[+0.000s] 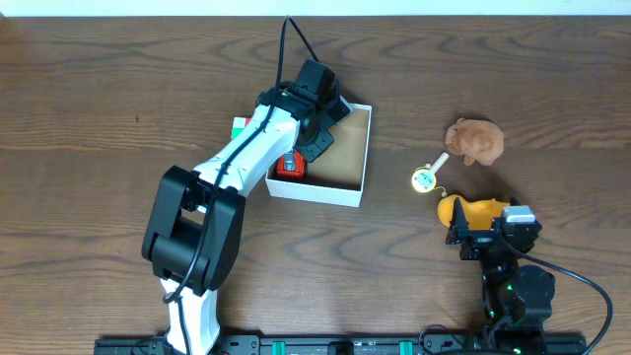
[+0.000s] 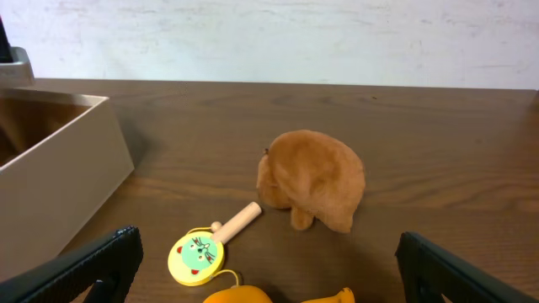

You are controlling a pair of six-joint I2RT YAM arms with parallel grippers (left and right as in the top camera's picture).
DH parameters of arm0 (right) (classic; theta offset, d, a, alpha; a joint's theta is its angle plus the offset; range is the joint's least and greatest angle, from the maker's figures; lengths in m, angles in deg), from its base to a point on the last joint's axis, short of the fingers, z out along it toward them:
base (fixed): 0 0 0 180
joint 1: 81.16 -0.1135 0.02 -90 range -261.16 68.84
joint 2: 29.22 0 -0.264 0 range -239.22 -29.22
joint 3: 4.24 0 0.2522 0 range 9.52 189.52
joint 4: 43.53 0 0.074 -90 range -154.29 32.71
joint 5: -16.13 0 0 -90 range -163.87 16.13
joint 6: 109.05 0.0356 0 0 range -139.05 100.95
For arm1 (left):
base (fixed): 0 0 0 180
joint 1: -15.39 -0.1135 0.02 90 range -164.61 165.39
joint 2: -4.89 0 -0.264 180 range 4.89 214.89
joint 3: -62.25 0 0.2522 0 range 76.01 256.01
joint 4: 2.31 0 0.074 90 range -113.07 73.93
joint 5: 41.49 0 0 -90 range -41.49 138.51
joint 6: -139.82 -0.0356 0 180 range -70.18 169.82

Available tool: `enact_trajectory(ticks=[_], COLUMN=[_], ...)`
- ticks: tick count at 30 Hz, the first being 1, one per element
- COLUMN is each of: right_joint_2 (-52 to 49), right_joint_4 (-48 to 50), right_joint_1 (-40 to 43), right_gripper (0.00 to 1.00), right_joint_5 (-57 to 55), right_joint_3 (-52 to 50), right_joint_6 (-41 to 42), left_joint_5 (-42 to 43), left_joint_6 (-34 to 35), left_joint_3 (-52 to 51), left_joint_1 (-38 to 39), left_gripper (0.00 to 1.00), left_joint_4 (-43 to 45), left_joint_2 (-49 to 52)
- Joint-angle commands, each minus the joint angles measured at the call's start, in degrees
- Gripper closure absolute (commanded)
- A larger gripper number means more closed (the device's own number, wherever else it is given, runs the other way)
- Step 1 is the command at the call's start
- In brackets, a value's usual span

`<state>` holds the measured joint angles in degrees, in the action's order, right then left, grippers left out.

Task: Pack container
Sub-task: 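Open the left gripper, release the truck, and raise it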

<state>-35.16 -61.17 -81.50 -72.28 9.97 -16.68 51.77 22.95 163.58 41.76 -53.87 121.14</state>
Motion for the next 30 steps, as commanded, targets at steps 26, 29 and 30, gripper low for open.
enact_trajectory(ticks=[26,29,30], right_joint_2=[0.2,0.2,0.2], right_joint_4=[-0.2,-0.2,-0.2], right_joint_1=[0.48,0.48,0.48], right_gripper=[0.01,0.01,0.01], right_joint_5=[0.35,0.35,0.35], right_joint_3=[-0.13,-0.13,-0.13], right_joint_6=[0.37,0.37,0.37], left_joint_5=[-14.71,-14.69,-14.69], left_joint_6=[24.63,24.63,24.63], left_joint_3=[0.5,0.5,0.48], left_joint_1=[-0.31,-0.31,-0.31], left_gripper=[0.94,0.94,0.94], left_joint_4=[7.08,6.84,6.64], left_joint_2=[-7.23,-6.82,-6.47])
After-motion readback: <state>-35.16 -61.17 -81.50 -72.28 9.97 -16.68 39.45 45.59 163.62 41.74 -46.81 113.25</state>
